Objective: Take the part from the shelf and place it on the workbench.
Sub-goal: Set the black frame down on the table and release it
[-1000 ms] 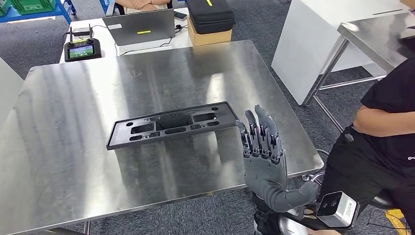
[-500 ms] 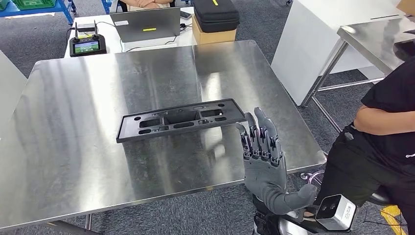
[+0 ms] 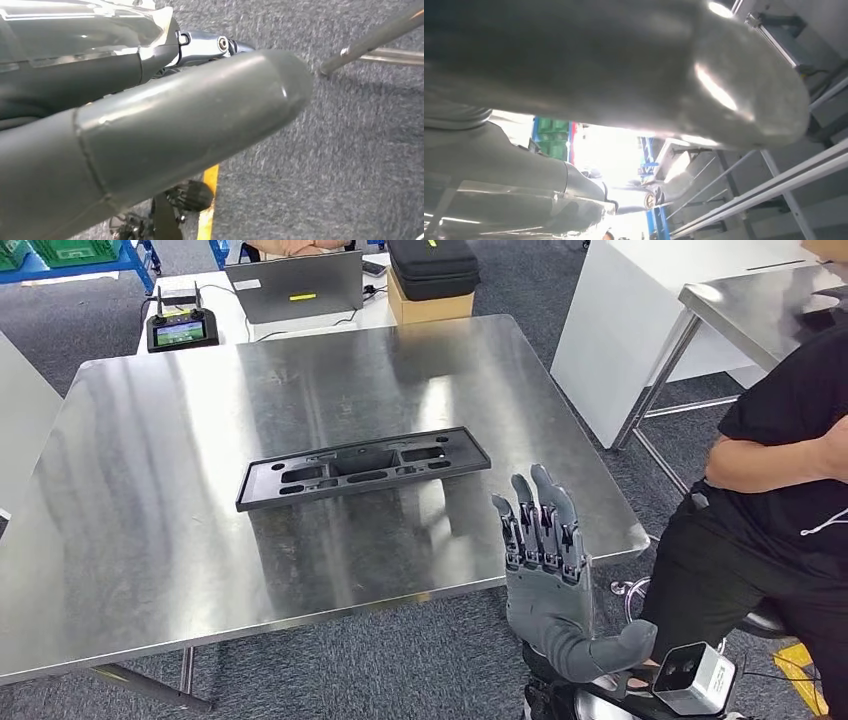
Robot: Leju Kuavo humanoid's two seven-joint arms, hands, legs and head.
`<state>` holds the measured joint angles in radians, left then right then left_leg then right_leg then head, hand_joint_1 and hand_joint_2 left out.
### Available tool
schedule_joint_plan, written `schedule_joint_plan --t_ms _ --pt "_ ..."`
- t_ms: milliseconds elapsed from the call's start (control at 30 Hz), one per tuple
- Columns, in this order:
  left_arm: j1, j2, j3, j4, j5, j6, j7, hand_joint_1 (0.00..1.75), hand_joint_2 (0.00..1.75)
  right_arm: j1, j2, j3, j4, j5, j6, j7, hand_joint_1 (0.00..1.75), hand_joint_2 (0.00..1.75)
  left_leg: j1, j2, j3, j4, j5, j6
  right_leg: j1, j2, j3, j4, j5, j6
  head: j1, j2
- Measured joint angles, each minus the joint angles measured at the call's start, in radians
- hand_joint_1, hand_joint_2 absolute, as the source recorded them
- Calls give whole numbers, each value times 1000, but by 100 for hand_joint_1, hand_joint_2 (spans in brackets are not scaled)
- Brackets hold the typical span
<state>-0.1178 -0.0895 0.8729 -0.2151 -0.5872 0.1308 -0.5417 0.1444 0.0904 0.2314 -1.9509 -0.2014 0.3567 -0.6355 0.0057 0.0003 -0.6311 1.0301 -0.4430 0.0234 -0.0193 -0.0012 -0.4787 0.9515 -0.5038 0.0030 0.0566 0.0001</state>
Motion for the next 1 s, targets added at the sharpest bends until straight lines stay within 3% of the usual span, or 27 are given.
schedule_joint_plan --t_ms 33,100,133,167,200,233,300,367,433,500,567,633,667,700,767,833,867,933,967,1000 --pt "1 0 0 0 0 0 0 0 0 1 2 0 0 0 0 -1 0 0 3 -1 -15 43 -47 -6 -5 -1 -8 -1 9 -10 -1 0" --pt "2 0 0 0 0 1 0 0 0 3 5 0 0 0 0 -1 0 0 7 -3 -52 170 -148 -18 -4 -3 -22 0 26 -16 -3 0" --pt "2 1 0 0 -1 1 0 0 0 5 5 0 0 0 0 -2 0 0 9 -3 -65 230 -174 -23 -4 -3 -30 1 33 -14 -3 0" --pt "2 1 0 0 -1 1 0 0 0 6 5 -1 0 1 0 -2 0 0 13 -3 -63 259 -175 -28 -5 -3 -36 3 40 -11 -4 0" --pt "2 1 0 0 -1 1 0 0 0 8 5 -1 0 2 0 -2 0 0 17 -2 -43 251 -158 -31 -6 -3 -43 5 45 -8 -3 0" --pt "2 2 0 0 -1 2 0 0 0 10 5 -1 0 2 0 -3 0 0 21 -2 -4 204 -130 -35 -8 -3 -49 9 48 -5 -4 0" --pt "1 2 0 0 -1 3 -1 0 0 10 6 -1 0 3 1 -4 0 0 28 -4 92 62 -88 -39 -8 -3 -61 24 50 1 -4 0" --pt "1 2 0 0 -1 5 -2 0 0 10 7 -2 0 3 2 -4 0 0 27 -8 133 -13 -79 -36 -2 -2 -74 38 54 14 -4 0" --pt "1 1 0 0 -1 7 -3 0 0 9 8 -2 0 3 2 -5 0 0 21 -9 123 -19 -73 -20 3 -1 -83 41 63 33 -2 0" --pt "0 0 0 0 -1 7 -3 0 0 6 8 -3 0 2 2 -4 0 0 17 -5 109 -24 -56 6 2 0 -102 63 44 41 -2 0" --pt "0 0 0 0 0 7 -3 0 0 2 8 -5 1 -3 2 0 0 0 14 -1 89 -27 -37 29 -2 0 -142 157 -26 32 0 0" --pt "2 0 1 0 2 8 -3 0 0 -3 7 -6 4 -10 2 6 0 0 9 1 64 -26 -18 37 -2 0 -180 285 -91 30 2 0" --pt "3 0 2 0 3 9 -4 0 0 -4 6 -7 7 -13 2 8 0 0 7 2 52 -26 -9 38 -2 0 -183 322 -98 36 2 0" --pt "3 0 2 0 3 10 -5 0 0 -5 6 -7 9 -15 2 9 0 0 4 2 40 -25 1 38 0 0 -170 325 -89 43 2 0" --pt "5 -1 3 1 4 10 -8 0 0 -9 6 -7 12 -16 1 9 0 0 -1 1 19 -24 20 36 4 0 -90 228 -45 52 2 0" --pt "6 -4 4 1 5 10 -10 0 0 -16 6 -7 13 -17 0 8 0 0 -4 0 7 -25 38 28 14 0 13 75 -33 38 1 0" --pt "7 -5 4 1 6 10 -11 0 0 -18 6 -7 13 -17 0 7 0 0 -4 0 5 -26 46 22 20 0 42 24 -36 29 2 0" --pt "10 -6 6 1 7 8 -13 0 0 -19 7 -7 13 -17 -1 6 0 0 -4 1 4 -30 62 9 27 0 47 -5 -33 15 2 0" --pt "11 -5 7 1 8 8 -14 0 0 -19 8 -7 13 -17 -1 6 0 0 -2 1 0 -28 62 4 21 -2 40 -7 -24 8 3 0" --pt "13 -5 8 1 9 7 -15 0 0 -19 9 -7 14 -17 -2 6 0 0 0 -1 -8 -17 44 -1 15 -4 31 -8 -13 -3 2 0"
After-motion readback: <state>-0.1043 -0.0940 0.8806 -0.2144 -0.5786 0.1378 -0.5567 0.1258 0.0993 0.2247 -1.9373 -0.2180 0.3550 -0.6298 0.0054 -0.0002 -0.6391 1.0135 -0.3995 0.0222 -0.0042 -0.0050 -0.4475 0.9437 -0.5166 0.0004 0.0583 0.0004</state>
